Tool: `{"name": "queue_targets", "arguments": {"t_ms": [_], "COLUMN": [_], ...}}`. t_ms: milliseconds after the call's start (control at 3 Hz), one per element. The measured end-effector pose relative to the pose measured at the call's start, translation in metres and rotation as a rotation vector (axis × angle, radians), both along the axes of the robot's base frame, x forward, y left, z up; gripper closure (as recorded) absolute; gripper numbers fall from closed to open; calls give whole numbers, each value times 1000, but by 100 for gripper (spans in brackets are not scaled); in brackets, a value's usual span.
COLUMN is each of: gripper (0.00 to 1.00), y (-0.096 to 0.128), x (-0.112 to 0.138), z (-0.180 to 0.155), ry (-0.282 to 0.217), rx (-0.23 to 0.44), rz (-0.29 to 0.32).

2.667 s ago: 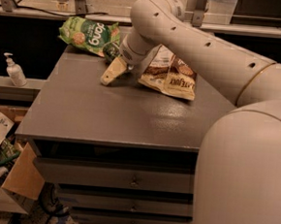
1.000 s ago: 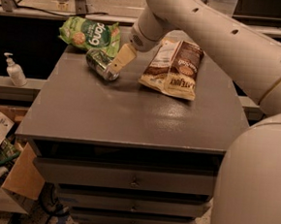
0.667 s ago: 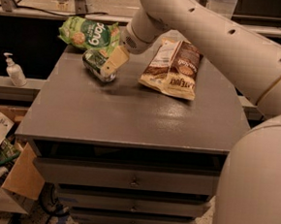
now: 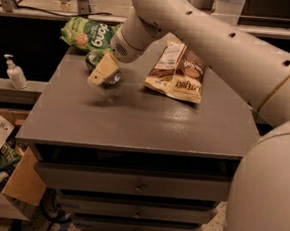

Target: Pick green can

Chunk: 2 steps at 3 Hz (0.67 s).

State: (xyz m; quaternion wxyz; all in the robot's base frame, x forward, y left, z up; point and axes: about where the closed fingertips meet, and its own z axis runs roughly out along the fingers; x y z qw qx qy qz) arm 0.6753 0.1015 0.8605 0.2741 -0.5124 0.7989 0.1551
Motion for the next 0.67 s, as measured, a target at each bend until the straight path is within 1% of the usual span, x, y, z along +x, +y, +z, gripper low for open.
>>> {"name": "queue_targets", "arguments": {"t_ms": [333,667], "gripper": [0,19], "y": [19,31], "x": [-10,-10], "z": [-12,-26], "ry": [12,-1], "rx": [2,-14], "rz": [39,62]}}
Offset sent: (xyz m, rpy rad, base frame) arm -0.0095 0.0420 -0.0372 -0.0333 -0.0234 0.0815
